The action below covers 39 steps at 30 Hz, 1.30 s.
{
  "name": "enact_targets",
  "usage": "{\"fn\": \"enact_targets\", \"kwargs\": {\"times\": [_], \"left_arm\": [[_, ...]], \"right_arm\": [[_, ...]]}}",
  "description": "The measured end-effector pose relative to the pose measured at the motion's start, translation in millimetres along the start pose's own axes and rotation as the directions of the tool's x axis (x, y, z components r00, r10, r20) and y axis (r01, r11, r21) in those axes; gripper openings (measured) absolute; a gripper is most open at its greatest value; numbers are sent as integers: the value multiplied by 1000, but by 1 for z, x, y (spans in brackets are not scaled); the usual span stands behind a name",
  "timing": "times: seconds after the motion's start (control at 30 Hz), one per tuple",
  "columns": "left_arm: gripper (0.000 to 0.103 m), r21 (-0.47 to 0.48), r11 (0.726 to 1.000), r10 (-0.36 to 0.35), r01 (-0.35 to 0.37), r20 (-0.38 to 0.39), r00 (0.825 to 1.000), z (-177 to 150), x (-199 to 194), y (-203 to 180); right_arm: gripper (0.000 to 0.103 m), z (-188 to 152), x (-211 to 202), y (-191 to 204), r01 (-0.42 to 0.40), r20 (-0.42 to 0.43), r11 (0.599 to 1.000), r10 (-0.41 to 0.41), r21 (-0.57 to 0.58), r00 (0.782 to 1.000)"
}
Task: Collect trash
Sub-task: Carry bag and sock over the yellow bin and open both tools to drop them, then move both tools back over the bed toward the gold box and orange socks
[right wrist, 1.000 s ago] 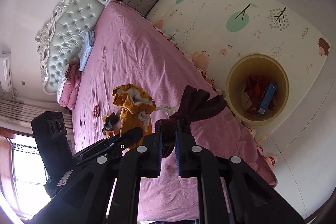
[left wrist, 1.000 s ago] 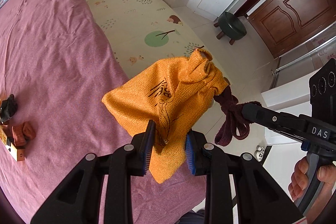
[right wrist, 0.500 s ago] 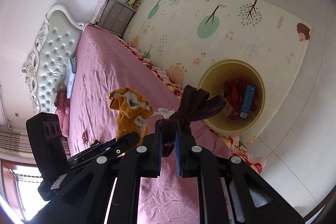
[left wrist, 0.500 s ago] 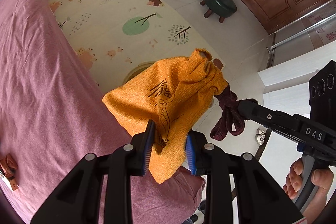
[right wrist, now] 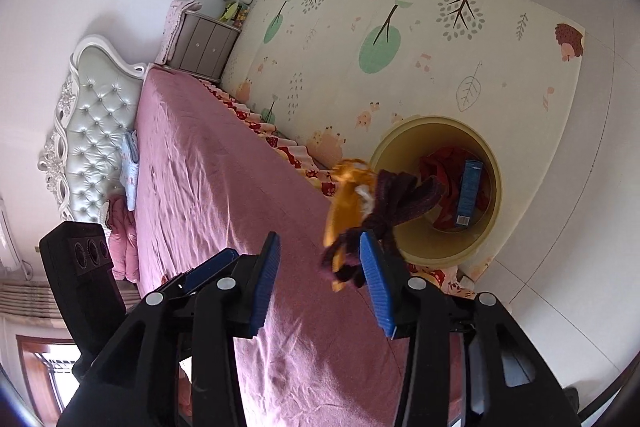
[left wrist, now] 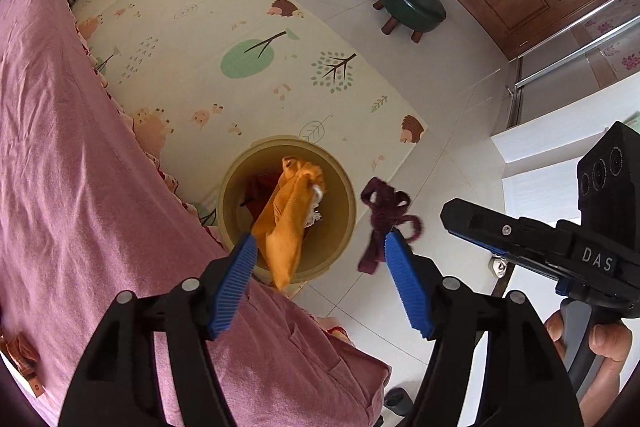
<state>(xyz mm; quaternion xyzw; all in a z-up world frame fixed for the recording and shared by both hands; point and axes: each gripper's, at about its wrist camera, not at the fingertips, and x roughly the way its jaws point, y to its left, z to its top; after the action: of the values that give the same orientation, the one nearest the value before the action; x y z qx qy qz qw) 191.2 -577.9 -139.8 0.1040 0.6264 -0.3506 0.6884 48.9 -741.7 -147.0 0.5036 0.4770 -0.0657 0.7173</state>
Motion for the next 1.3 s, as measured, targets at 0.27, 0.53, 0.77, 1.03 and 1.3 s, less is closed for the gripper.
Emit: {"fn": "enact_targets", "kwargs": {"times": [0.27,0.53,0.77,1.03,1.3], "left_arm": [[73,-51,999,10,-10,-2,1000,-2,-4,16],[76,-110,994,17,-12,44,999,-13,-33,39],[77,-194,980,62,-40,108,992,-46,-76,80],[77,-335,937,145,-95,127,981,-119,-126,150],[77,-514,851,214,-111,146,966,-196,-170,220]], "right_arm": [[43,-1,1,6,17,-5,1000,-17,9,1000],[43,-4,12,41,1,-39,999,-3,-53,999],[43,-30,36,98,-33,-118,985,13,-168,993],[43,-93,79,160,-76,-267,955,-3,-286,964],[45,-160,118,222,-142,-395,910,-25,-389,918]]}}
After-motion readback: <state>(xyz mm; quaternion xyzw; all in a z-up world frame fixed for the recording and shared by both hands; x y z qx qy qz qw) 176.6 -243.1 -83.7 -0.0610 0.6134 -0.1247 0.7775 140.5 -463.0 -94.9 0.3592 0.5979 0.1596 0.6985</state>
